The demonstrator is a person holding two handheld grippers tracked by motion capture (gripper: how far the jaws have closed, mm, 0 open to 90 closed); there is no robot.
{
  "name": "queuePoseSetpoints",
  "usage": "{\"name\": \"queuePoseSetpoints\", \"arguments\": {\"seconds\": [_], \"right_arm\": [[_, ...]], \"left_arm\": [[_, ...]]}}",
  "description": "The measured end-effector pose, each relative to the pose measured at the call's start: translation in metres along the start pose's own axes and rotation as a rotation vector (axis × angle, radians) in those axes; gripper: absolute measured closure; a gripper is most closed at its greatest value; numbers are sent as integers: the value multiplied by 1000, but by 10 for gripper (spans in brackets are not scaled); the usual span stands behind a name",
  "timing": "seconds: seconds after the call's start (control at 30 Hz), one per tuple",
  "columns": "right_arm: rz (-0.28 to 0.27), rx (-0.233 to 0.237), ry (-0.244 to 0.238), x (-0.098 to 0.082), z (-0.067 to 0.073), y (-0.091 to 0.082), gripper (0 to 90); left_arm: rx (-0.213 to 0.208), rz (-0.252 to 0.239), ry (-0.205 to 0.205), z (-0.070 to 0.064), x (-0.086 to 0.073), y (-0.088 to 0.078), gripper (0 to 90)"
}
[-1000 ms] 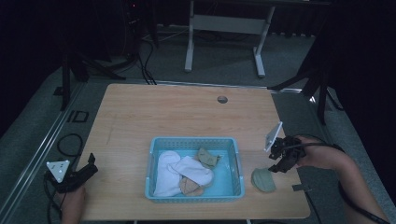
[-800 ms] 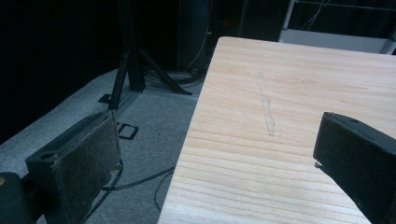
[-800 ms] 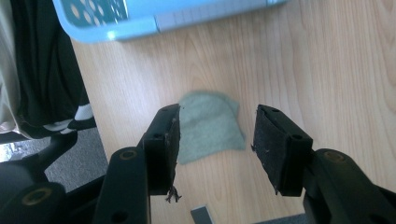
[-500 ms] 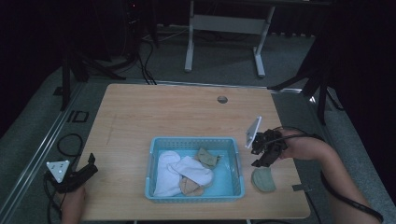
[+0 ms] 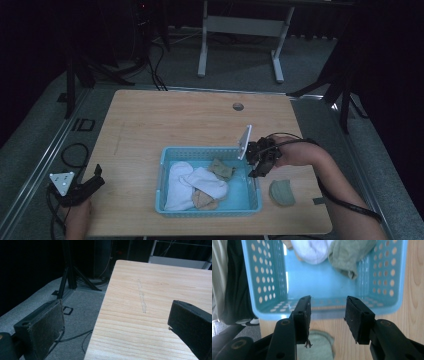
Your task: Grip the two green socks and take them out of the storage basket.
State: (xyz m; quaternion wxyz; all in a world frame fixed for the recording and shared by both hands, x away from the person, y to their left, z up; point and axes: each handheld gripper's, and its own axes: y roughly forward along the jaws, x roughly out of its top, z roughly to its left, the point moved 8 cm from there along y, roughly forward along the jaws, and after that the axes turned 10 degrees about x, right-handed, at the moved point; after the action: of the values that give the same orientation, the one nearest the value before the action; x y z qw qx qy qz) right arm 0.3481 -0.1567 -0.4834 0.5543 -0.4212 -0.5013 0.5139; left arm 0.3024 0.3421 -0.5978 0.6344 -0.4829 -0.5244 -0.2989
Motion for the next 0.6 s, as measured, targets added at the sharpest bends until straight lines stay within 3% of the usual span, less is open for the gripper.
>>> {"name": "queuePoseSetpoints", "arguments": {"seconds": [0.6], "right_arm": [[62, 25, -8, 23, -18, 30, 564]], "left_arm": [[-1, 0, -2, 0, 0, 0, 7]]}}
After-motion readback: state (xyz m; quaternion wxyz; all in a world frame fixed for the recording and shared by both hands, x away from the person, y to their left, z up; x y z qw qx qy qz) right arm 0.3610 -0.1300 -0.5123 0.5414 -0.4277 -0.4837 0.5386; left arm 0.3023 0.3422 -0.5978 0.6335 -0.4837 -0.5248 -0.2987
